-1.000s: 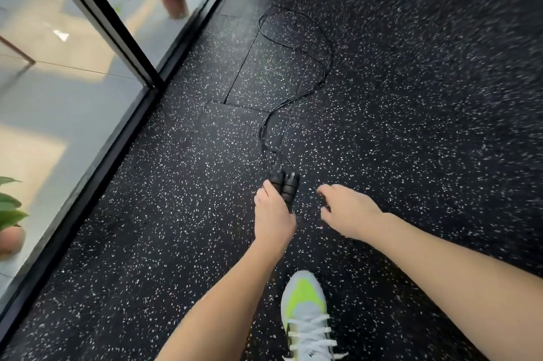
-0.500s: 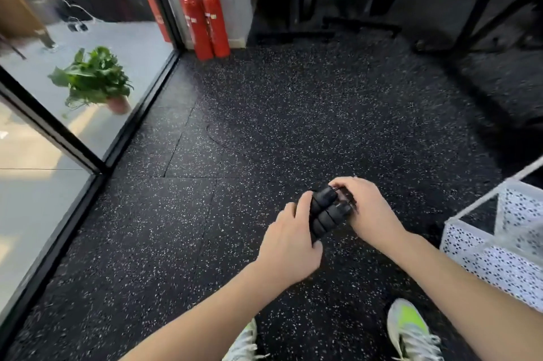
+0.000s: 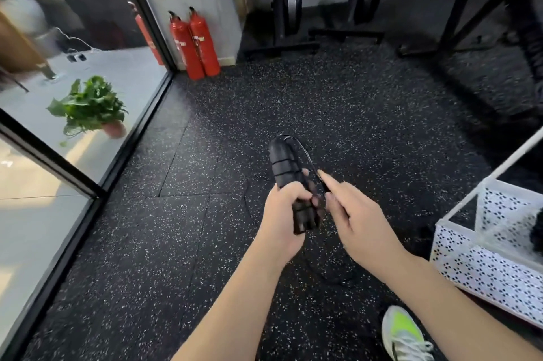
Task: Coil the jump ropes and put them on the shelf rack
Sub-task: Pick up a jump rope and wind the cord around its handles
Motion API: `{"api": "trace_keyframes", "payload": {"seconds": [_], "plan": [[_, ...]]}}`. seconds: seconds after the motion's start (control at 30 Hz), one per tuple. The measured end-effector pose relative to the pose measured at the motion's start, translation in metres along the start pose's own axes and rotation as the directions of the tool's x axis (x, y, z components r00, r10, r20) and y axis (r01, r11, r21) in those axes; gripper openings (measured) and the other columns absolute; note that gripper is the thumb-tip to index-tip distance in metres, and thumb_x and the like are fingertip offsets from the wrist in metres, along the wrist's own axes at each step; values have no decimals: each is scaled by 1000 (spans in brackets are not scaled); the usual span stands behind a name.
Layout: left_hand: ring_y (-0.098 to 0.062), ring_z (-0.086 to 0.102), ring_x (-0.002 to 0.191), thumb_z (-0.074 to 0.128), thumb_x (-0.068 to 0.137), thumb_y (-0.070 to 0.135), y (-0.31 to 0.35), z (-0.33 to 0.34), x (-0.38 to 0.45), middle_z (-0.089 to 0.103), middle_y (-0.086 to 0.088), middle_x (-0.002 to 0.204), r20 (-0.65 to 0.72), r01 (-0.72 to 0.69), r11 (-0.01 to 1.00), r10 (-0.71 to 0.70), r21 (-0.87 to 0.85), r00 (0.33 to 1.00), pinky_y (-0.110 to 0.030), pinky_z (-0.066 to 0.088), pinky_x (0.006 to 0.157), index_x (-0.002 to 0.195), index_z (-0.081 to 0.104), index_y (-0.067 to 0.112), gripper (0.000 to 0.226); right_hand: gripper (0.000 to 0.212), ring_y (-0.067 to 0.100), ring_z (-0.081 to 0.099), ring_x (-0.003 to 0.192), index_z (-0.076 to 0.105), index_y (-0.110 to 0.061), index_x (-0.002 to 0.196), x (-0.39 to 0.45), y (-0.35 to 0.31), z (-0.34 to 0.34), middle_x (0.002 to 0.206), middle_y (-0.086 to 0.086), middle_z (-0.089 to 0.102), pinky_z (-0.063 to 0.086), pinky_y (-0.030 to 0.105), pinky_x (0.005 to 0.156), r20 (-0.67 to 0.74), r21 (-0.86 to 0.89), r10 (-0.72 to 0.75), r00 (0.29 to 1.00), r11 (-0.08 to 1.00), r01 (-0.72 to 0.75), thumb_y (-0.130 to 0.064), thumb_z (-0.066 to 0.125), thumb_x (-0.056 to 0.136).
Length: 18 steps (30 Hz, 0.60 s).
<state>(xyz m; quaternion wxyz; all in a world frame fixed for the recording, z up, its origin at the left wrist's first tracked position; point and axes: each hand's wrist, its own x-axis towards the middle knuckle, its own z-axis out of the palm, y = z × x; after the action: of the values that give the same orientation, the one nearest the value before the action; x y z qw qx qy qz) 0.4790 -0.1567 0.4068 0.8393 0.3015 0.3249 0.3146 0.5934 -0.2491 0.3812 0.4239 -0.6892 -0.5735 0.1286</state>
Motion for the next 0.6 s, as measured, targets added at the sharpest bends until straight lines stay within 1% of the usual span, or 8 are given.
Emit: {"api": "trace_keyframes", "payload": {"seconds": [0.07, 0.17, 0.23, 0.27, 0.33, 0.47, 0.53, 0.6], "plan": [[-18, 58, 68, 58, 66, 5, 5, 6, 1, 61, -4, 83, 69, 57, 992, -50, -108, 996, -32, 51, 67, 108, 61, 9, 42, 46, 12, 57, 78, 39, -31, 154, 2, -6, 1, 91, -15, 48, 53, 34, 69, -68, -37, -66, 996, 997, 64, -36, 37, 108], [-21, 64, 79, 60, 70, 12, 3, 12, 0, 66, -1, 90, 95, 64, 987, -50, -150, 994, -34, 51, 77, 108, 71, 18, 40, 48, 14, 52, 64, 40, -32, 154, 4, -21, 0, 90, -13, 45, 52, 36, 53, -130, -176, -81, 988, 983, 57, -41, 34, 107], [-21, 64, 81, 60, 72, 15, 2, 14, 0, 67, 0, 93, 100, 53, 978, -33, -203, 994, -36, 51, 80, 114, 71, 22, 44, 49, 9, 47, 58, 44, -29, 151, 4, -29, -1, 92, -13, 47, 46, 28, 45, -144, -273, -91, 985, 961, 49, -42, 36, 105], [-22, 64, 81, 60, 72, 15, 2, 15, 0, 67, -1, 94, 98, 48, 972, -26, -232, 995, -36, 51, 82, 116, 70, 21, 45, 49, 7, 43, 56, 45, -28, 150, 2, -32, -1, 92, -12, 47, 40, 24, 44, -142, -309, -98, 985, 950, 50, -42, 36, 104], [-22, 63, 79, 60, 72, 15, 1, 15, 0, 67, -2, 94, 99, 36, 961, -9, -274, 995, -37, 52, 82, 118, 68, 19, 46, 49, 6, 34, 55, 46, -28, 149, 1, -36, 0, 90, -11, 46, 33, 22, 43, -128, -370, -103, 986, 928, 48, -43, 37, 103], [-22, 58, 76, 65, 68, 12, -1, 19, 1, 61, -6, 92, 96, -14, 936, 51, -352, 994, -35, 55, 75, 119, 61, 13, 52, 54, 7, 32, 54, 47, -32, 148, -3, -41, -2, 88, -9, 45, 31, 23, 42, -88, -447, -58, 994, 894, 13, -54, 31, 102], [-20, 55, 72, 67, 76, 14, 1, 23, -1, 57, -6, 89, 98, -18, 923, 60, -383, 993, -34, 52, 68, 113, 62, 12, 37, 57, 7, 40, 55, 46, -32, 149, -7, -44, -2, 92, -8, 47, 35, 23, 42, -55, -459, -40, 998, 888, 10, -58, 28, 101], [-19, 54, 65, 68, 88, 17, 1, 27, -3, 56, -4, 83, 66, -18, 933, 45, -358, 997, -32, 51, 63, 101, 65, 14, 14, 59, 8, 46, 60, 37, -36, 153, -10, -47, -2, 98, -8, 42, 40, 23, 45, -16, -468, 12, 1000, 883, -18, -61, 24, 102]]}}
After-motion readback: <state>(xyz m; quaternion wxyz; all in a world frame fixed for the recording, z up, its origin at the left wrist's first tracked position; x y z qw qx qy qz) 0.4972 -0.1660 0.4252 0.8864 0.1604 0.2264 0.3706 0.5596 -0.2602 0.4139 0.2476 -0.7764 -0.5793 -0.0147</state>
